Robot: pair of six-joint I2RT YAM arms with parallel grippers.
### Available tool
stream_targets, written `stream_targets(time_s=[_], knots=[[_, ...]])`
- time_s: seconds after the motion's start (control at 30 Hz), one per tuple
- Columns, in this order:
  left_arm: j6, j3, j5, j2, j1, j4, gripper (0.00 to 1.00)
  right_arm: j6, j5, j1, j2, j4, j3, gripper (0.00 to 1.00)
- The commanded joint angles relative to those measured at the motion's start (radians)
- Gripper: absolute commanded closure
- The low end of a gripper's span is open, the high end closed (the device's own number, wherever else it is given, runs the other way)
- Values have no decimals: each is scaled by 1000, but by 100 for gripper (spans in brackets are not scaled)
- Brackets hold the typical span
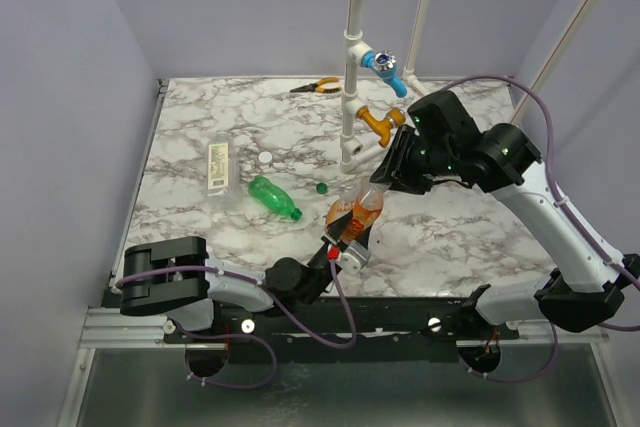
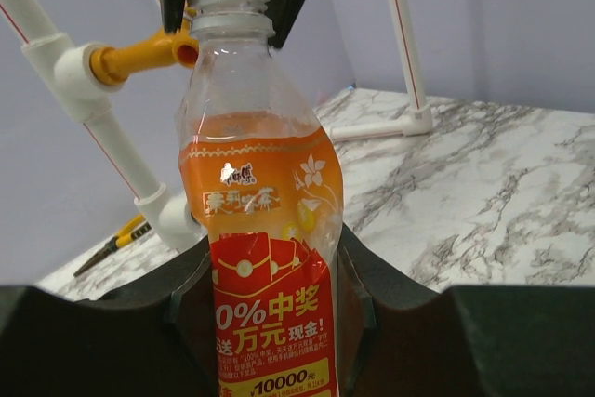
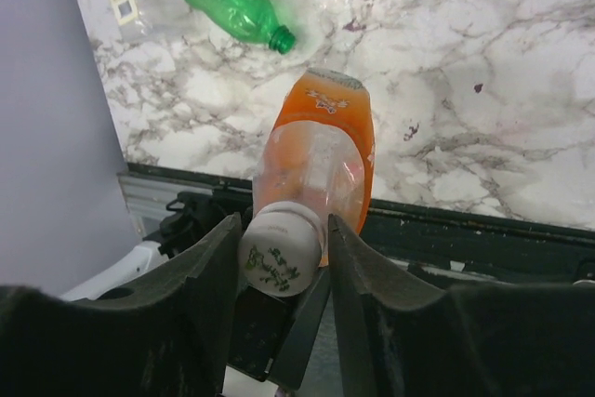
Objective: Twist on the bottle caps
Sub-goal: Screw the bottle cap onto the plastic bottle.
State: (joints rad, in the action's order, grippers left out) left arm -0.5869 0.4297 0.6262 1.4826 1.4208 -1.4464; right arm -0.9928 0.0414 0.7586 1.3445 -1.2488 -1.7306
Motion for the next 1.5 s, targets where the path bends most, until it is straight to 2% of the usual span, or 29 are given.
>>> stream_targets(time_s=[0.0, 0.3, 0.6, 0.8, 0.97, 1.2, 1.47], knots=[[0, 22, -134, -32, 23, -148, 100, -4, -117, 21, 41, -26, -5, 55], [75, -5, -98, -9, 23, -153, 100, 8, -85, 21, 46, -49, -48, 46], [136, -43, -73, 0, 23, -174, 100, 41, -66, 21, 25, -39, -56, 24], [158, -62, -56, 6, 21, -196, 100, 86, -47, 21, -15, -28, -39, 18], [182, -78, -53, 3, 22, -203, 100, 169, 23, 20, -64, -15, -3, 17], [206, -94, -73, -17, 22, -190, 100, 373, -25, 22, -69, 4, 4, 26], [254, -126, -138, -89, 21, -119, 100, 498, -79, 22, -50, -8, -9, 33]])
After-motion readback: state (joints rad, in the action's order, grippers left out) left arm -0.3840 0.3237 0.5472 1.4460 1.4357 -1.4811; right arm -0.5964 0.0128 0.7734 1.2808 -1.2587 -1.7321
